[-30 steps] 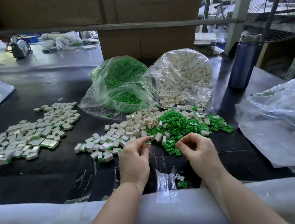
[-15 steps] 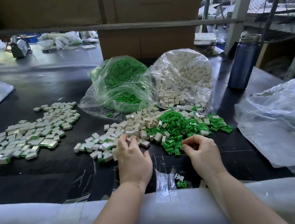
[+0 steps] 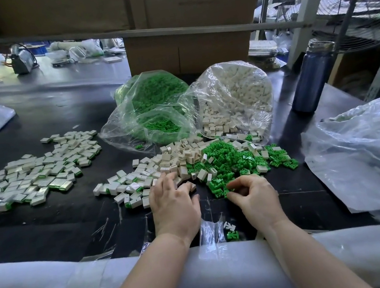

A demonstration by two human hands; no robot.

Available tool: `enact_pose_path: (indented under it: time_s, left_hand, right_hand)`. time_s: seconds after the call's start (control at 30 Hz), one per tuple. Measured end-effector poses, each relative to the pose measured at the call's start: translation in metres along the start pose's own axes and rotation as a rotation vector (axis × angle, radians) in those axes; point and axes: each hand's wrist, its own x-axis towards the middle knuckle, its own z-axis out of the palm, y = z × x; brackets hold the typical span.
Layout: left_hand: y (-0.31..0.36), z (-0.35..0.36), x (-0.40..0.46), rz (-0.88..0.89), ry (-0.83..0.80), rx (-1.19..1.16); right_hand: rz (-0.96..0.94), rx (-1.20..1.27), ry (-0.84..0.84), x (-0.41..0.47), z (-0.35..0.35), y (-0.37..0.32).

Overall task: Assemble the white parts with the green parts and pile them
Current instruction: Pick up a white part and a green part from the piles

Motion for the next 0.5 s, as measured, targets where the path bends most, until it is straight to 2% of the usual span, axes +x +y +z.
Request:
enact_pose_path:
  time_s: [0.1, 0.27, 0.5]
  left_hand:
    - [-0.0010, -0.0006, -0.0014, 0.009, 0.064, -0.097]
    - [-0.0016, -0.0021, -0.0015, -0.032, 0.115, -0.128]
    - [-0.0013, -0.0021, -0.0013, -0.047, 0.023, -0.024]
  right_hand:
    - [-0.011, -0.071, -0.016, -0.0001, 0.0013, -0.0015]
    - [0.002, -0.091, 0.009, -0.0007, 0.0022, -0.0004]
    - [-0.086, -0.011, 0.072, -0.0014, 0.0024, -0.0001]
